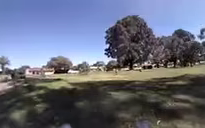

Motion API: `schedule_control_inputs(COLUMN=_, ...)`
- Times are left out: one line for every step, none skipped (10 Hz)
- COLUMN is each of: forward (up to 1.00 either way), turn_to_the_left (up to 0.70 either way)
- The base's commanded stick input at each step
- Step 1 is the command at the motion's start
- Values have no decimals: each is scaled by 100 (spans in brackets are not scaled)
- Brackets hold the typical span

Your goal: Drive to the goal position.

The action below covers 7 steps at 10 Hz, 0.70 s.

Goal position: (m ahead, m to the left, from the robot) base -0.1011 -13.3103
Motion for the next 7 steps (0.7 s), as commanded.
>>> schedule_control_inputs(forward=100, turn_to_the_left=0)
schedule_control_inputs(forward=100, turn_to_the_left=0)
schedule_control_inputs(forward=100, turn_to_the_left=0)
schedule_control_inputs(forward=100, turn_to_the_left=0)
schedule_control_inputs(forward=100, turn_to_the_left=12)
schedule_control_inputs(forward=100, turn_to_the_left=24)
schedule_control_inputs(forward=100, turn_to_the_left=27)
